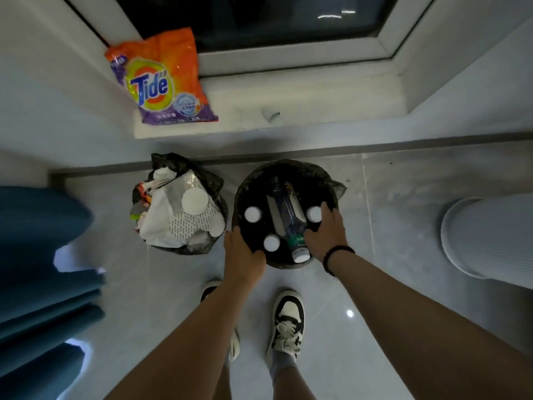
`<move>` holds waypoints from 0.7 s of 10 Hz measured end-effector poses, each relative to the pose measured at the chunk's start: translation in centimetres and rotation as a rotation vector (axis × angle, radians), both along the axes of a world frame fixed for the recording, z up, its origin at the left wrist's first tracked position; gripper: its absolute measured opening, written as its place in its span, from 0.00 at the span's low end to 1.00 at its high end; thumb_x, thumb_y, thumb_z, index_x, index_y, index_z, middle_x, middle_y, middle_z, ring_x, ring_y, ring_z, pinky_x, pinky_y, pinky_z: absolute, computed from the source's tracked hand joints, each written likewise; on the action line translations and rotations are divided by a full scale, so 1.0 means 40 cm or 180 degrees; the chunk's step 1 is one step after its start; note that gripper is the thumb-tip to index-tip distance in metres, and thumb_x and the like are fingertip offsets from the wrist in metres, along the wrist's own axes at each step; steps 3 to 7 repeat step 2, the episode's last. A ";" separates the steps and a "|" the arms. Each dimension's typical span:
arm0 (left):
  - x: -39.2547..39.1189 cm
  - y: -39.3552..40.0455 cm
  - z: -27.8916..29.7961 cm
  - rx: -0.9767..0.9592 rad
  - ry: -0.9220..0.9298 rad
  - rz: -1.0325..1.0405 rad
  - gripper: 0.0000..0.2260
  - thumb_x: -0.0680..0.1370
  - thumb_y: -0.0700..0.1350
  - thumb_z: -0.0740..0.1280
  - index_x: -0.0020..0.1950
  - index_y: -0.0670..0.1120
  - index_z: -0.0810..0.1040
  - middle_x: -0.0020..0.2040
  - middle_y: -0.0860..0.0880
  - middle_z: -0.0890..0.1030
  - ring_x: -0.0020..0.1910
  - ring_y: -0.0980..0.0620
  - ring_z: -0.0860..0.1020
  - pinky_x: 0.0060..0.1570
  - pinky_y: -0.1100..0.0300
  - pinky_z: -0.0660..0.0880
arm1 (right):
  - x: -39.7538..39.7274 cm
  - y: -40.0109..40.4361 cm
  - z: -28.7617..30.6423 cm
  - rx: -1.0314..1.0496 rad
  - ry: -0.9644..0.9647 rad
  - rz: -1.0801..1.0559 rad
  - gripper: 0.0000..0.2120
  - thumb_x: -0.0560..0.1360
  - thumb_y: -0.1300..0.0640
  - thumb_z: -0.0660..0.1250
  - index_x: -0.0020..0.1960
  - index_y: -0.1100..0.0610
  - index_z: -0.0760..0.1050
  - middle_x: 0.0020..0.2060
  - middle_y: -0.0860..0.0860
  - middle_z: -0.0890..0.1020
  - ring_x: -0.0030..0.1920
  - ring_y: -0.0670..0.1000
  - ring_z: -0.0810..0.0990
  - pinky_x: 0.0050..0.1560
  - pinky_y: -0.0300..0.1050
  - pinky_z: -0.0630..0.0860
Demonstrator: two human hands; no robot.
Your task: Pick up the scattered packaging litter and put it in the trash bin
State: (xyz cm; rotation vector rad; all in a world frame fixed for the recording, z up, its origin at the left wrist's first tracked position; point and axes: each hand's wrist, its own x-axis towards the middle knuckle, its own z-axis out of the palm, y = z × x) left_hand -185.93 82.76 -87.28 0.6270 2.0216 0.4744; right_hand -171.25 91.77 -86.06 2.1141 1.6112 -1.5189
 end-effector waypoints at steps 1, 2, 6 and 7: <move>0.002 -0.017 0.068 0.0394 0.0166 -0.0141 0.26 0.76 0.36 0.63 0.74 0.41 0.62 0.72 0.40 0.66 0.73 0.42 0.61 0.73 0.46 0.58 | -0.031 -0.026 0.061 0.0213 0.0039 0.0560 0.34 0.78 0.58 0.60 0.77 0.53 0.44 0.77 0.55 0.44 0.76 0.55 0.45 0.75 0.47 0.49; -0.001 -0.026 0.155 0.0360 0.0278 -0.0339 0.27 0.78 0.38 0.62 0.76 0.41 0.57 0.75 0.41 0.60 0.75 0.45 0.56 0.72 0.52 0.54 | -0.057 -0.045 0.132 0.0366 0.0031 0.0935 0.33 0.79 0.57 0.58 0.77 0.54 0.42 0.77 0.55 0.43 0.76 0.55 0.43 0.75 0.46 0.47; -0.001 -0.026 0.155 0.0360 0.0278 -0.0339 0.27 0.78 0.38 0.62 0.76 0.41 0.57 0.75 0.41 0.60 0.75 0.45 0.56 0.72 0.52 0.54 | -0.057 -0.045 0.132 0.0366 0.0031 0.0935 0.33 0.79 0.57 0.58 0.77 0.54 0.42 0.77 0.55 0.43 0.76 0.55 0.43 0.75 0.46 0.47; -0.001 -0.026 0.155 0.0360 0.0278 -0.0339 0.27 0.78 0.38 0.62 0.76 0.41 0.57 0.75 0.41 0.60 0.75 0.45 0.56 0.72 0.52 0.54 | -0.057 -0.045 0.132 0.0366 0.0031 0.0935 0.33 0.79 0.57 0.58 0.77 0.54 0.42 0.77 0.55 0.43 0.76 0.55 0.43 0.75 0.46 0.47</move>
